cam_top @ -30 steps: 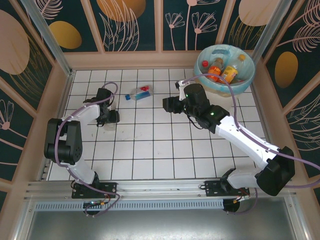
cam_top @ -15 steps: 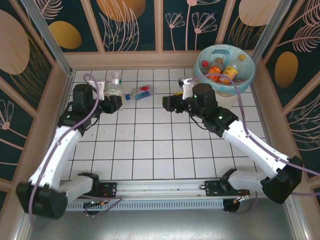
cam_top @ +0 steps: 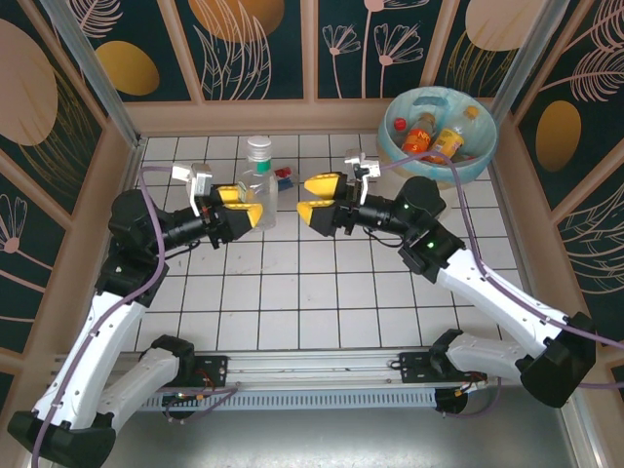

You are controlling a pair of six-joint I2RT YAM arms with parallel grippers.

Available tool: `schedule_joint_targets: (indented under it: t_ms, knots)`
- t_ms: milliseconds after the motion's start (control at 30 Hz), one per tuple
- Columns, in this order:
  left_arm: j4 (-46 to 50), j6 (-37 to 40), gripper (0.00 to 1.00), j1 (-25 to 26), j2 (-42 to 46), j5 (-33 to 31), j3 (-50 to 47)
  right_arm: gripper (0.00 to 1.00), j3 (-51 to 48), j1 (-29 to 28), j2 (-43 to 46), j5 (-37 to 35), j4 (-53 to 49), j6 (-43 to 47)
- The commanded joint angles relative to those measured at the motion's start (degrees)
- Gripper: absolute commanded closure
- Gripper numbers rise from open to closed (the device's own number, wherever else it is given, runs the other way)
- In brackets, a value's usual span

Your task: Put the plastic bottles in the bin

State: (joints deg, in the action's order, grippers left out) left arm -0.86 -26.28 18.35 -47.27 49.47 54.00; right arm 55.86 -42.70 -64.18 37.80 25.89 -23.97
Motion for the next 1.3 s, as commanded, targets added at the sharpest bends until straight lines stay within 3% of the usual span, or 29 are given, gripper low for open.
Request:
schedule_joint_targets:
  t_ms: [0, 233, 400, 633, 933, 1133, 1267]
  knots:
    - [-4.7, -2.2, 0.54, 0.3, 0.1, 6.6, 1.2, 0.23, 1.9, -1.5, -1.6, 6.8, 10.4, -1.2]
    - [-9.8, -5.0, 0.54, 0.8, 0.2, 11.8, 0.4, 0.21, 5.1, -2.5, -6.5, 5.9, 11.9, 0.4]
    - [-9.9, -5.6, 0.54, 1.2, 0.1, 14.0, 1.0, 0.21, 6.1, -3.4, -10.2, 9.6, 17.8, -0.8]
    - [-9.4, -4.6, 0.54, 1.3, -0.1, 14.9, 0.8, 0.21, 6.8, -4.4, -14.0, 13.0, 26.1, -2.9]
    - [-7.4, -3.0, 0.54, 1.3, -1.0, 15.3, 1.2, 0.27, 7.9, -4.8, -15.9, 13.4, 27.8, -3.7]
    - [-5.8, -2.3, 0.50, 1.4, -1.2, 13.5, 1.4, 0.51, 7.5, -4.9, -14.7, 13.0, 27.0, -3.2]
    - [-5.8, -1.5, 0.32, 1.4, 0.1, 10.5, 1.4, 0.65, 6.8, -4.8, -12.5, 11.1, 24.0, -1.6]
